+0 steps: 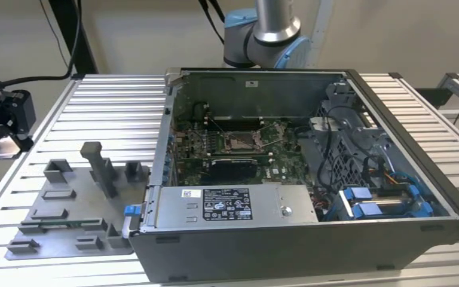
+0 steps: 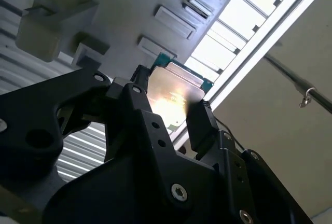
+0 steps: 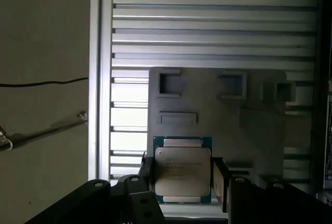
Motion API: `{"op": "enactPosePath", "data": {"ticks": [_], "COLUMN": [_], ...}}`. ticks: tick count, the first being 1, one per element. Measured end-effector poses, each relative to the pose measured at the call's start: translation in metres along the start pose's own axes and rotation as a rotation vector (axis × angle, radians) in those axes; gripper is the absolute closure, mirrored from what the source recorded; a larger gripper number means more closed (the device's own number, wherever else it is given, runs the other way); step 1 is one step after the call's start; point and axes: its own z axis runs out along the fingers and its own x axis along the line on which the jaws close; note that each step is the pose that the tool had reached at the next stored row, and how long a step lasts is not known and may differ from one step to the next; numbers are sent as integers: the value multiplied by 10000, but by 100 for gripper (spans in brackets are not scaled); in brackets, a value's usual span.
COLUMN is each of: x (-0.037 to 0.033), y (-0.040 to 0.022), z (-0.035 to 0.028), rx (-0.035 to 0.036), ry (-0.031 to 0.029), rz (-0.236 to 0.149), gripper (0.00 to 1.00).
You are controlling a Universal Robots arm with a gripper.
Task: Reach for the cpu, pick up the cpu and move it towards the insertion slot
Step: 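Pick up the cpu and move it towards the insertion slot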
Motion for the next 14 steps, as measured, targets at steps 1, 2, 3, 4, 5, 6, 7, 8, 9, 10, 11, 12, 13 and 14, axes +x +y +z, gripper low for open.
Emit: {"op": "enactPosePath", "data": {"ticks": [1, 2, 3, 4, 5, 6, 7, 8, 9, 10, 11, 12, 13, 14], "x": [0, 0, 0, 0, 0, 0, 1, 1, 1, 1, 1, 1, 1, 1], "y": [1, 1, 2, 3, 3, 4, 4, 5, 6, 7, 8, 8, 9, 10], "z": [-13, -27, -38, -51, -64, -76, -90, -105, -122, -139, -157, -176, -193, -210], "rx": [0, 0, 0, 0, 0, 0, 0, 0, 0, 0, 0, 0, 0, 0], "ry": [0, 0, -1, 0, 0, -1, 0, 0, 0, 1, -1, 0, 0, 0], "rz": [0, 0, 0, 0, 0, 0, 0, -1, 0, 0, 0, 0, 0, 0], "gripper": [100, 100, 100, 100, 100, 100, 100, 100, 100, 100, 100, 100, 100, 100]}}
